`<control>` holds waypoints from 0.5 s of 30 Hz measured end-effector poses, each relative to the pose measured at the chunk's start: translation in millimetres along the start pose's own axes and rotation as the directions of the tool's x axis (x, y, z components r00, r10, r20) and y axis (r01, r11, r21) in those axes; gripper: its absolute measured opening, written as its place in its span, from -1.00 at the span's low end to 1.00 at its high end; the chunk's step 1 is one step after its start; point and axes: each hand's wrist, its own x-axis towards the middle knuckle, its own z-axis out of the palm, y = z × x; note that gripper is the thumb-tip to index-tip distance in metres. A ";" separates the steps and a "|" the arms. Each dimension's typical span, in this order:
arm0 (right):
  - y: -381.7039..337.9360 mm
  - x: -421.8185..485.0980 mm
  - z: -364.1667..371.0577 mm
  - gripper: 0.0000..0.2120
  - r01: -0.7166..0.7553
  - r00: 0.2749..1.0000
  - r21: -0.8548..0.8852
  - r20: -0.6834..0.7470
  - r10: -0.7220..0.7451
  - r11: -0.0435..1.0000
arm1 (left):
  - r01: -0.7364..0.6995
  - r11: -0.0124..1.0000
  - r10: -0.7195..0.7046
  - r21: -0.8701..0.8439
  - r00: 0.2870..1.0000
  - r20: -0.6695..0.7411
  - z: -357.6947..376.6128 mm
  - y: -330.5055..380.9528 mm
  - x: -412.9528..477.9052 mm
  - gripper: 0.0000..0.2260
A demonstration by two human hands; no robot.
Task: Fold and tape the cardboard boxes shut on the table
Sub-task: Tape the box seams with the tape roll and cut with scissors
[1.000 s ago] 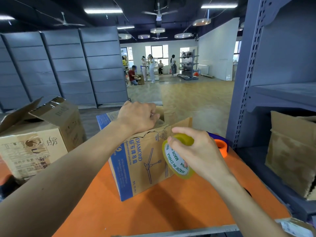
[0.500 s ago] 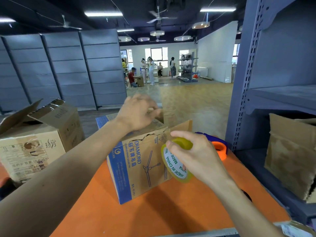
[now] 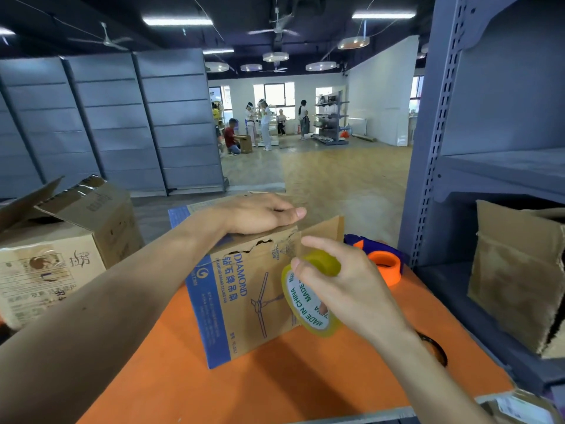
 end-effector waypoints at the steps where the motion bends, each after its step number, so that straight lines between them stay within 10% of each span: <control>1: 0.1 0.2 0.7 -0.45 0.000 1.000 0.003 -0.003 0.000 1.000 | 0.004 1.000 -0.004 0.015 1.000 0.014 -0.2 2.8 -1.2 -0.61; 15: 5.5 6.7 0.8 -0.58 -0.012 0.999 0.076 0.053 0.008 0.997 | -0.127 0.988 0.113 0.084 0.982 0.153 -3.7 28.8 3.9 -0.64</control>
